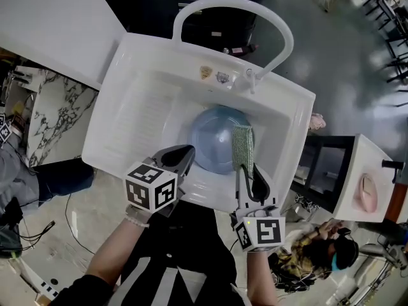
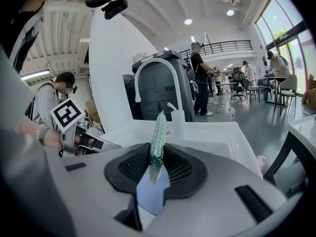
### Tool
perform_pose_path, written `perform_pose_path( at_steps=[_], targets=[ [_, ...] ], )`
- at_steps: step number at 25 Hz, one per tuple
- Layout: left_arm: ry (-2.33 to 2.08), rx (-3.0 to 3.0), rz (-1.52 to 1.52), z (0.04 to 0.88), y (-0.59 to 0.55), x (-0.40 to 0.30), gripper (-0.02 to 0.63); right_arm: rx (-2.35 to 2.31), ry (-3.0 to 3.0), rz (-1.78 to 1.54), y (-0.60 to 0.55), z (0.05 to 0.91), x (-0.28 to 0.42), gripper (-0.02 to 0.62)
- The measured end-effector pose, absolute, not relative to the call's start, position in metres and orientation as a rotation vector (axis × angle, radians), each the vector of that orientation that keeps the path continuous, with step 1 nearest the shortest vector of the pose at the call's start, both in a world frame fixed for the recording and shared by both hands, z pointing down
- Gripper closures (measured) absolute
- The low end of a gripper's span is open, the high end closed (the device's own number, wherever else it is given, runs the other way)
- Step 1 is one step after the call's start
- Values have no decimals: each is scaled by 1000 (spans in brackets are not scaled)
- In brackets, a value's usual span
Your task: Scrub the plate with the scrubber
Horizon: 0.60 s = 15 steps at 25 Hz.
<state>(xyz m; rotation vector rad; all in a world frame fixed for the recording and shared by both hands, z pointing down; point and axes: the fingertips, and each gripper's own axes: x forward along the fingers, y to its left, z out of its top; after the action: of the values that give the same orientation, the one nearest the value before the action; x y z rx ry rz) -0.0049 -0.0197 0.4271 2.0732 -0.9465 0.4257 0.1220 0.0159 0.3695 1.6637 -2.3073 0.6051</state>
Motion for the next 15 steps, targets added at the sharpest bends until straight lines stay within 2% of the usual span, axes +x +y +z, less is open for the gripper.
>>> perform_pose_path(
  at_steps=[6, 15],
  targets=[
    [-910, 1922, 441, 457, -23, -8, 602, 1656, -2295, 615, 13, 380, 122, 505],
    [-855, 1775, 515, 499, -30, -1, 503, 1635, -2284, 627, 4, 390, 120, 505]
  ],
)
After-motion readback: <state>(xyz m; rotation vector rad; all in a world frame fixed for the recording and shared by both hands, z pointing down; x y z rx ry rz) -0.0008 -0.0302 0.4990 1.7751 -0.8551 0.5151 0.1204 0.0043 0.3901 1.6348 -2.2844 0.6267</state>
